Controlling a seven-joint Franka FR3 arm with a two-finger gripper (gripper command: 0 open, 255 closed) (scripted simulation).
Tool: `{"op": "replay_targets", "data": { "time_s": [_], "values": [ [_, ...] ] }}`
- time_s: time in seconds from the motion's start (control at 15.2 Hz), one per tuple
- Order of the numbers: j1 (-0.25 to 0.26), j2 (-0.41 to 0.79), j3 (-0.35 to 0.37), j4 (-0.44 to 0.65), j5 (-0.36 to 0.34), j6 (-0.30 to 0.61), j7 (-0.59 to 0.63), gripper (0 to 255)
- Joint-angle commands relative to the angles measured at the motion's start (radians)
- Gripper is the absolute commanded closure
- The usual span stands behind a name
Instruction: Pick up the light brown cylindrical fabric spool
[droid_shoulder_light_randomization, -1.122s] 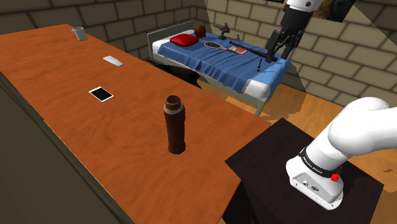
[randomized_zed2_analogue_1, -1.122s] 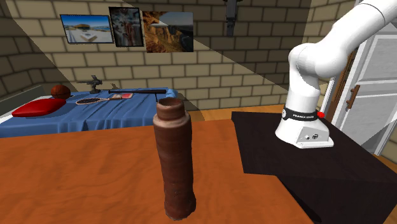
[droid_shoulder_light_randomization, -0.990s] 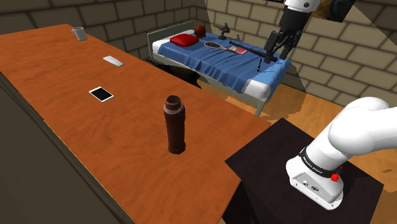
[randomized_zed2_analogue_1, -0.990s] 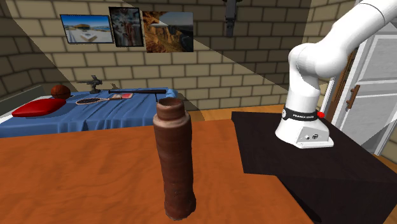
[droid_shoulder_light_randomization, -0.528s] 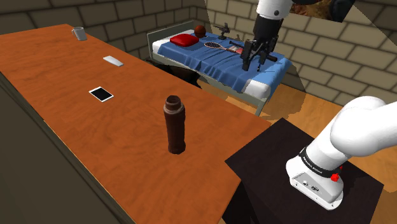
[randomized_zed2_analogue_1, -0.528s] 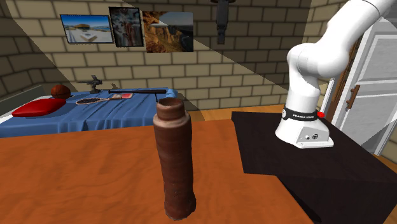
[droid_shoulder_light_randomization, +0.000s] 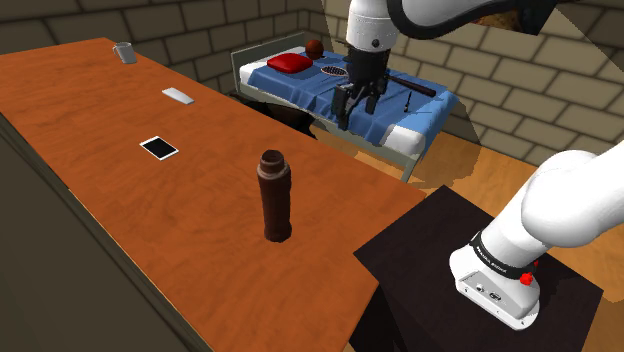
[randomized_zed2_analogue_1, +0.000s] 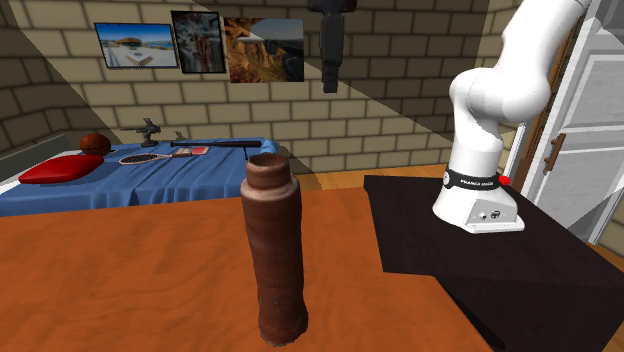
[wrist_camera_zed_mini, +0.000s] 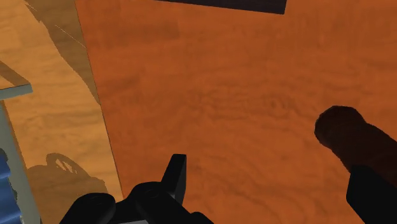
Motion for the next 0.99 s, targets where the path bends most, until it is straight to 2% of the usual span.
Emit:
{"op": "replay_targets", "data": {
  "time_s": [0.0,0.33,0.59,0.79,0.92],
  "values": [
    [0.007,0.062,0.043,0.040,-0.021,0.014,0.033,0],
    [0.028,0.234,0.150,0.156,-0.103,0.036,0.135,0],
    [0.057,0.392,0.223,0.266,-0.203,0.031,0.228,0],
    [0.098,0.520,0.261,0.361,-0.292,0.011,0.298,0],
    [0.109,0.543,0.262,0.366,-0.308,0.019,0.312,0]
  ]
}}
